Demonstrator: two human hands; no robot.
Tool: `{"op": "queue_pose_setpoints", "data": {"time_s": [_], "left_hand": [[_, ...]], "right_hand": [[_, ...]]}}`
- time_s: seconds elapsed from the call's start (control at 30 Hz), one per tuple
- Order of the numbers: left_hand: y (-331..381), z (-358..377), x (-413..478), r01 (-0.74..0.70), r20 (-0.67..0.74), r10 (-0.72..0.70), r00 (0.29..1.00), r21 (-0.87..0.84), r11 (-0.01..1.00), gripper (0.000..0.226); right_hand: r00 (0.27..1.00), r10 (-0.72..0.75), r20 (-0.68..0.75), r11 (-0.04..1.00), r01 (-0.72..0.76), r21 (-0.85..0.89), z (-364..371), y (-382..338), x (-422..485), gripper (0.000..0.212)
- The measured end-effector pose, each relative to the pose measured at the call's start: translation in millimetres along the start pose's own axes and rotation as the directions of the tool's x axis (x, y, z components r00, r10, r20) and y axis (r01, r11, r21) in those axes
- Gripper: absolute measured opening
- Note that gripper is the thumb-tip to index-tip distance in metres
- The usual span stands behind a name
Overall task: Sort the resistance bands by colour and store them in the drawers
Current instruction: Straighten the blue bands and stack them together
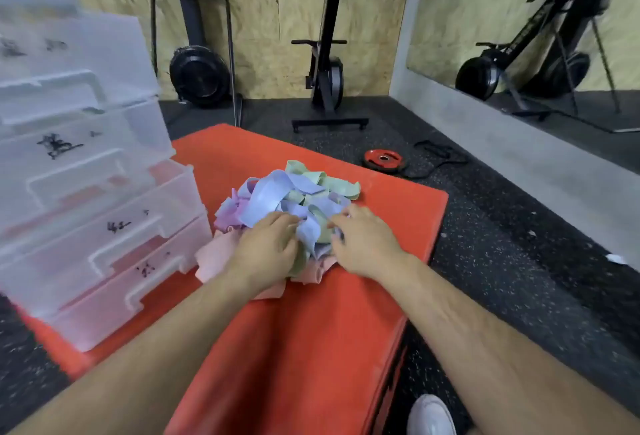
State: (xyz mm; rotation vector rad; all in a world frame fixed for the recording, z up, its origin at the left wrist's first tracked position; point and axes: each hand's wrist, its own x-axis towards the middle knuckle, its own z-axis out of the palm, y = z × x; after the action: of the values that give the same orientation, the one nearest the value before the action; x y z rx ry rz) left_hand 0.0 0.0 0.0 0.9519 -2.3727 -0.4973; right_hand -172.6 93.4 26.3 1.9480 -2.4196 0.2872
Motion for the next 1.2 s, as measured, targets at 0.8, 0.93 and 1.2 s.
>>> {"op": "queue_pose_setpoints", "data": {"time_s": [0.8,0.93,1.2], "left_hand": [[29,6,50,0.158,0.006,-0.176,0.984,-0.466,0.870,0.064],[41,-18,43,0.165,-0.034,-0.231,0.972,-0.600,0.783,0.027],[48,-42,14,0.202,0.159,-0.126,0.979,-0.700,0.686,0.032]], "right_hand": [[0.745,0.037,-0.666,0.858,0.318,0.403,-51,-2,44,0.052],[0.750,0.090,-0.655,0.767,0.367,0.526,-69,-13,34,0.063],[0.803,0.201,-0.561,0.612,0.344,0.712,-78,-24,5,0.060]]}}
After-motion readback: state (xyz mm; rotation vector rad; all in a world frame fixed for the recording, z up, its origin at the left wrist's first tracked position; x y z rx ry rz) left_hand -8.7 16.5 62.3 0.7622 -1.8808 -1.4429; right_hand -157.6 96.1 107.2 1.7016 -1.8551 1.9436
